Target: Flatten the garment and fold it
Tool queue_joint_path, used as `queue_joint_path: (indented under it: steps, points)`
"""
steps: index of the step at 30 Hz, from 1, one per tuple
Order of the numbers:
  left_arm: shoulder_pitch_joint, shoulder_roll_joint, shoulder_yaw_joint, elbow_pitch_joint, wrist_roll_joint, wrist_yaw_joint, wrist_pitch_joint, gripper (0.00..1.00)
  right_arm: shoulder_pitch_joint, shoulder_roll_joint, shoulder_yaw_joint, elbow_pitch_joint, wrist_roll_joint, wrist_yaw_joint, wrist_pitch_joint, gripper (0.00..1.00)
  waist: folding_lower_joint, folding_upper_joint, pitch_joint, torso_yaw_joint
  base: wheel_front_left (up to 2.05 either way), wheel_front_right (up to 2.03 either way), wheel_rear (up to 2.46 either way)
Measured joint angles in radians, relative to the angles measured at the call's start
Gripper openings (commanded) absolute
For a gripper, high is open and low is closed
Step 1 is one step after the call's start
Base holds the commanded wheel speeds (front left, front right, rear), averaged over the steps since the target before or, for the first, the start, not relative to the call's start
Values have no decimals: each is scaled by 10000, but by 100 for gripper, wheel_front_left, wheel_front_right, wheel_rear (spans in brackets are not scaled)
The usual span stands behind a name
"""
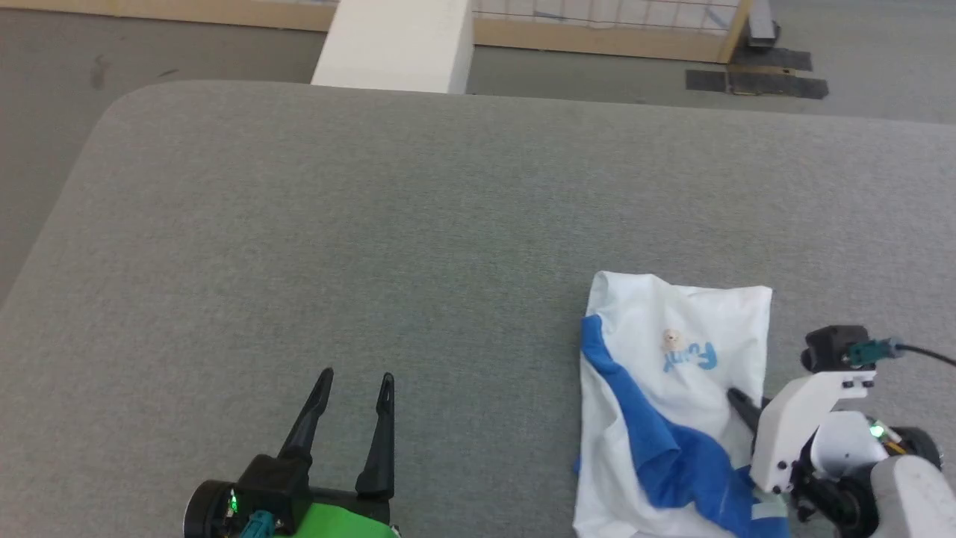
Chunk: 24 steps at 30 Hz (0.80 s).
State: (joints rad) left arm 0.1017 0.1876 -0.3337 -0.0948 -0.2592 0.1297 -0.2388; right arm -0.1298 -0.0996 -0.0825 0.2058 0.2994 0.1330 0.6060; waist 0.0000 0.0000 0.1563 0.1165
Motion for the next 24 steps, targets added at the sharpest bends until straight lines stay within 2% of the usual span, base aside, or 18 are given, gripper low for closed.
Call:
queue_joint_path:
  steps: [13,19,24]
  points:
    - [-577,100,-36,-562,349,42,0,100,-1316,-3519,1018,-984,190,-4,1229,0,0,0,452,-1490,0,0,0]
    - [-1135,228,-188,-903,573,29,263,100,-2018,-5091,1603,-1135,61,-4,1239,0,0,0,1143,-1928,0,0,0]
    - [-1646,424,-238,-1106,706,-36,506,100,-2697,-5977,1695,-894,-25,-4,1047,0,0,0,1842,-2198,0,0,0]
